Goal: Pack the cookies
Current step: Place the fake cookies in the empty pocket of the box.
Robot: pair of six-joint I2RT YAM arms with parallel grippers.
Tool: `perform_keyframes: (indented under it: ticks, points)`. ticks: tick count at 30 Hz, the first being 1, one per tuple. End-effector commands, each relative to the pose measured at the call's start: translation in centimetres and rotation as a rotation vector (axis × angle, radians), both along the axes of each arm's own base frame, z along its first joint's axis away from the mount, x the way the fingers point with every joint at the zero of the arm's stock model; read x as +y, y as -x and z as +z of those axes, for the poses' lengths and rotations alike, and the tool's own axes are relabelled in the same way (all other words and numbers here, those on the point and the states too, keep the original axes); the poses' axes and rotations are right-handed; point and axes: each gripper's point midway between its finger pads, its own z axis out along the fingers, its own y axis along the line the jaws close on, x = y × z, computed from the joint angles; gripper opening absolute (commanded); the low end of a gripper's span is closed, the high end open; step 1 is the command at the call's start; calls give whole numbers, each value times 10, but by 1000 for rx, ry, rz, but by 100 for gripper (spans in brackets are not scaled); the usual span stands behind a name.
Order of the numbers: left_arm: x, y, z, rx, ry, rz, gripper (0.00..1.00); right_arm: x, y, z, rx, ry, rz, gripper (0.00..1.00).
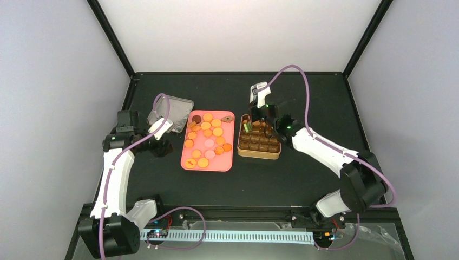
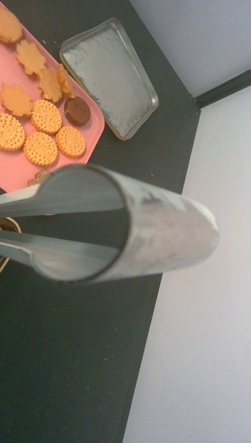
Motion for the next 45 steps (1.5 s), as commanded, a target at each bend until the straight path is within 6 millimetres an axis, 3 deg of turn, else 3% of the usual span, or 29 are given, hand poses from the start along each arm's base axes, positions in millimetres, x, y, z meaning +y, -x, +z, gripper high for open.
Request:
perform_keyframes:
  ticks: [1, 6, 14, 27, 32, 40, 45]
  points:
    - [-1, 1, 12, -25, 11, -10, 60, -7, -1, 8, -25, -27, -24, 18]
    - [-3, 2, 11, -25, 17, -11, 60, -15, 6, 34, -89, -50, -34, 22]
    - [-3, 2, 11, -25, 19, -14, 60, -9, 17, 51, -114, -97, 23, 28]
    - [-1, 2, 10, -25, 7, -8, 60, 4, 5, 28, -63, -78, 48, 27]
    - [-1, 2, 10, -25, 8, -8, 60, 2, 1, 21, -55, -63, 25, 19]
    - [-2, 1, 10, -24, 12, -9, 60, -1, 6, 29, -84, -49, 38, 4]
    - [-2, 2, 10, -24, 11, -10, 61, 7, 10, 28, -85, -27, 94, 1]
